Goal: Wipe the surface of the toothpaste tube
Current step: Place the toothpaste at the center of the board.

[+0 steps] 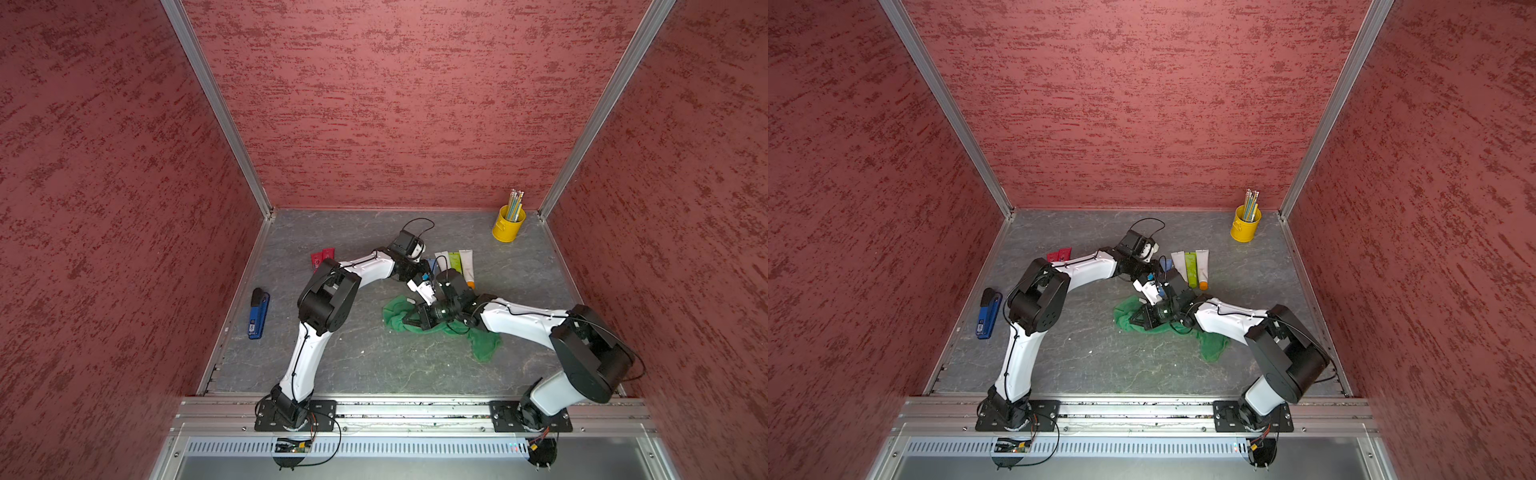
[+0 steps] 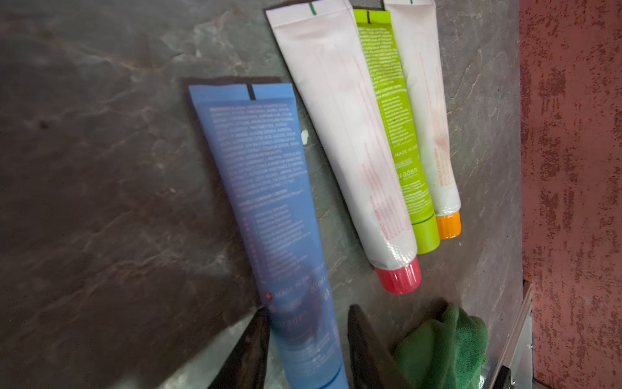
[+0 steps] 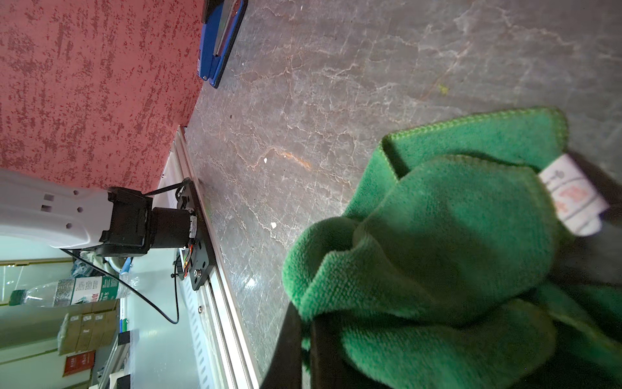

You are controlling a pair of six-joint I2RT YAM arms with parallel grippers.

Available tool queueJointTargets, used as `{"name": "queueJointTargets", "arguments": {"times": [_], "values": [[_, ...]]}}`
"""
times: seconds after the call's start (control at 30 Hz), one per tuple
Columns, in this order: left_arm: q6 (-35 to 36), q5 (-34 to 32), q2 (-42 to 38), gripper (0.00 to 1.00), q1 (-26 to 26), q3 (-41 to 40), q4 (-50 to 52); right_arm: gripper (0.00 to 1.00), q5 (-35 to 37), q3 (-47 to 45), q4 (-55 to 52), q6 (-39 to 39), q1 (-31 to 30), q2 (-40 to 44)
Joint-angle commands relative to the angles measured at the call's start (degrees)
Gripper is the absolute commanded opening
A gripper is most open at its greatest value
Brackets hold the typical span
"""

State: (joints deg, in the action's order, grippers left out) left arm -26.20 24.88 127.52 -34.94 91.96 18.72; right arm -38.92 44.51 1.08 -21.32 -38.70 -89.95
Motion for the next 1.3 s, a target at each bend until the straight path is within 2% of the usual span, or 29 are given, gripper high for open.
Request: {"name": "queueJointTargets", "arguments": {"times": [0.0,0.7,1.0,1.2,1.27], "values": [[-0.83,1.41,1.88,0.40,-0.13,2.18,0.51,0.00,-1.02,-0.65,2.11,0.32,0.03,0.30],[-2.30,4.31,5.30,0.40,-0.19,6.88,-1.61,0.00,-1.00,-1.10,2.73,0.15,0.03,0.04],[-2.88,6.32,5.98,0.46,-0.48,7.65,-3.60,0.00,-0.90,-1.27,2.98,0.15,0.03,-0.05],[-2.61,5.95,5.93,0.46,-0.48,7.37,-3.39,0.00,-0.72,-1.52,2.97,0.14,0.07,-0.14],[-2.03,3.92,4.62,0.46,-0.48,6.14,-3.15,0.00,-0.66,-1.53,3.02,0.14,0.03,-0.16]]}}
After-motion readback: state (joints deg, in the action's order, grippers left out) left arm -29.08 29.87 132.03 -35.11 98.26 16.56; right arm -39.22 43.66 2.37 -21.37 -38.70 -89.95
